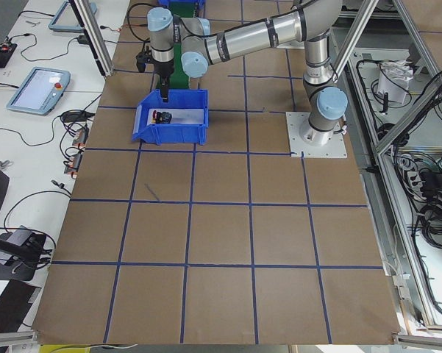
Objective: Transport two buttons from left to right
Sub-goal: 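Lower the left gripper into the blue bin onto the red-capped button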
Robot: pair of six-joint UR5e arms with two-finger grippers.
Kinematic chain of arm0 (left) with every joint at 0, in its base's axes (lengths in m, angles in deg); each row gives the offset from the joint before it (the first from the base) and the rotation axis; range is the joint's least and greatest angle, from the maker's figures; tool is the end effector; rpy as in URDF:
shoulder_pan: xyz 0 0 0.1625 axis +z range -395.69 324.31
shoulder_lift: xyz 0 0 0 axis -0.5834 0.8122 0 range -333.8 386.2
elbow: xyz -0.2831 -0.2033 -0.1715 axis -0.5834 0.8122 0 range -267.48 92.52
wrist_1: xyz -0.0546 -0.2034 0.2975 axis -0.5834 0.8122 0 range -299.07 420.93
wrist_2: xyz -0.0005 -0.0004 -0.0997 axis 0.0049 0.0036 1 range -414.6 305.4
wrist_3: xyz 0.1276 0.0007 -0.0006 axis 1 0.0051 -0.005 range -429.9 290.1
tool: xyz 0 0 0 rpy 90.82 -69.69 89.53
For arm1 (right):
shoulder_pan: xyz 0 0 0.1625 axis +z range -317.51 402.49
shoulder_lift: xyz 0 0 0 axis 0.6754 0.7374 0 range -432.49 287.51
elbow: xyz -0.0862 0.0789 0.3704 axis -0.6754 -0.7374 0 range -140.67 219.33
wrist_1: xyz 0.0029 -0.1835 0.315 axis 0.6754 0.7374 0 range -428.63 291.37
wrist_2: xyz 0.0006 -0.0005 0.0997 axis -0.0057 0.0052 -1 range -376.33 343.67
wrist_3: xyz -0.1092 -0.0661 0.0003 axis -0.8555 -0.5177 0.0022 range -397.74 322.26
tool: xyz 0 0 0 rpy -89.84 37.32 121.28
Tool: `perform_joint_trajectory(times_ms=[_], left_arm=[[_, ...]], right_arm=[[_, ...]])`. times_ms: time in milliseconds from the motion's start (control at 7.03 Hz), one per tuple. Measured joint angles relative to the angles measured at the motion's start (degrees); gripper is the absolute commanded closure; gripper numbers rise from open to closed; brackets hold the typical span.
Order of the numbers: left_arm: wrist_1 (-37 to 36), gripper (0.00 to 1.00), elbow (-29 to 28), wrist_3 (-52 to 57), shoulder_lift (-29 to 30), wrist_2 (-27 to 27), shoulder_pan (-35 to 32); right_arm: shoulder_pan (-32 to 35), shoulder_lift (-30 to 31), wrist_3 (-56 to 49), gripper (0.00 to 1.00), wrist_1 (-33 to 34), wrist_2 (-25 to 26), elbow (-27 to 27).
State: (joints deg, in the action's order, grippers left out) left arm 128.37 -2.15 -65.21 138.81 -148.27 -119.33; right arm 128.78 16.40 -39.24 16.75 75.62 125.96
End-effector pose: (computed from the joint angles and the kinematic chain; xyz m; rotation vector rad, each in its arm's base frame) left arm -0.0600 -0.5920 0.2977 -0.0486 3.0677 -0.1141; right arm 0.1002 -0.4483 0.4326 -0.0589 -3.1082 -0.0666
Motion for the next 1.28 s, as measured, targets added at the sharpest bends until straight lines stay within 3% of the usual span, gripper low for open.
perform_joint_trajectory(times_ms=[1281], left_arm=[[-3.43,0.00,1.19,4.70,4.22,0.13,0.17]], right_arm=[[0.54,2.27,-0.08,0.00,-2.27,-0.01,0.75]])
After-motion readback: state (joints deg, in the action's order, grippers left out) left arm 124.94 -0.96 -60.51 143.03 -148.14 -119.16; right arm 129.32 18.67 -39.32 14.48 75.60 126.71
